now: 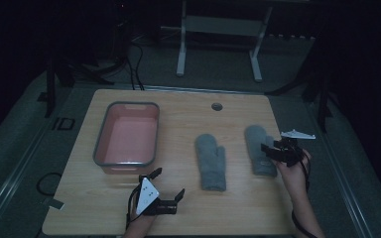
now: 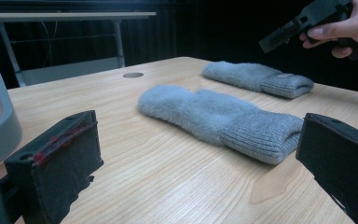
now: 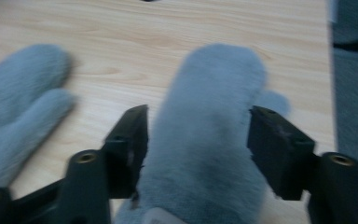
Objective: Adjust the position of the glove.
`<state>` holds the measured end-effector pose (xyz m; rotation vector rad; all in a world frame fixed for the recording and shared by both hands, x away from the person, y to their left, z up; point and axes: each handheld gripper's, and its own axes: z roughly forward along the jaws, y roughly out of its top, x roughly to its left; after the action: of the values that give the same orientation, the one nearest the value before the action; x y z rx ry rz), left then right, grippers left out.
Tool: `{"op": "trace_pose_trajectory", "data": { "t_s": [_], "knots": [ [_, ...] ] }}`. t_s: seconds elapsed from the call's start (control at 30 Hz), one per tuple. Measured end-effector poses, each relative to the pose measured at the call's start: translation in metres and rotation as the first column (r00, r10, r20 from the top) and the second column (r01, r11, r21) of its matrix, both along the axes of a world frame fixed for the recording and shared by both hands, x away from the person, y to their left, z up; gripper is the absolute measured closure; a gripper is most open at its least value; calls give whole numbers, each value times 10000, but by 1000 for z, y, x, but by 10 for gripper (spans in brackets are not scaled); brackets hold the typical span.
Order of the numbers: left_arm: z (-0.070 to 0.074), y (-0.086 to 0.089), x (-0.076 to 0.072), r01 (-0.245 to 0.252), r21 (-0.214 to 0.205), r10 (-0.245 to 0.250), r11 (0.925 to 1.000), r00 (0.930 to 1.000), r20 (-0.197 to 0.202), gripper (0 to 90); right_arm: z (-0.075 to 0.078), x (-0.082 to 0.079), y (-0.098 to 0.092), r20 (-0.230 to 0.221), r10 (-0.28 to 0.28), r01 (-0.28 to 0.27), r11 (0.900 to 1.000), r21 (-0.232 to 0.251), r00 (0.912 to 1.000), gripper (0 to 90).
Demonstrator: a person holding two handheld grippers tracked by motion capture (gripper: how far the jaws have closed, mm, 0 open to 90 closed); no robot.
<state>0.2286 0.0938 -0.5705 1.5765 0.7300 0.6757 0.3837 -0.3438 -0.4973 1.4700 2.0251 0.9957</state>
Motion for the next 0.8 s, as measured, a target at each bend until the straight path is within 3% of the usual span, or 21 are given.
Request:
{"op": "trace_pose_trajectory", "data": {
  "t_s": [0.17, 0.27, 0.37, 0.5, 0.6, 0.7, 0.8],
  "knots": [
    [0, 0, 0, 8, -1, -8, 10000, 10000, -3, 1, -15, 7, 4, -495, -535, 535, 9986, -12, 9973, 400],
    [0, 0, 0, 6, -3, -6, 10000, 10000, -8, 1, -18, 9, 5, -544, -645, 643, 9979, -63, 9964, 402],
    [0, 0, 0, 7, -6, -7, 10000, 10000, -13, 1, -39, 19, 10, -890, -1050, 1031, 9944, -252, 9905, 405],
    [0, 0, 0, 12, -3, -12, 10000, 10000, -14, 1, -50, 15, 23, -473, -1277, 1215, 9856, -1179, 9907, 485],
    [0, 0, 0, 9, 5, -9, 10000, 10000, -4, 1, -50, 15, 26, -475, -1383, 1316, 9835, -1237, 9892, 551],
    [0, -1, -1, 20, 47, -20, 10000, 10000, 32, 1, -51, 12, 31, -294, -1502, 1450, 9801, -1352, 9882, 704],
    [0, -1, -1, 18, 68, -19, 10000, 10000, 35, 1, -49, 10, 33, -361, -1714, 1657, 9780, -1267, 9845, 753]
  ]
}}
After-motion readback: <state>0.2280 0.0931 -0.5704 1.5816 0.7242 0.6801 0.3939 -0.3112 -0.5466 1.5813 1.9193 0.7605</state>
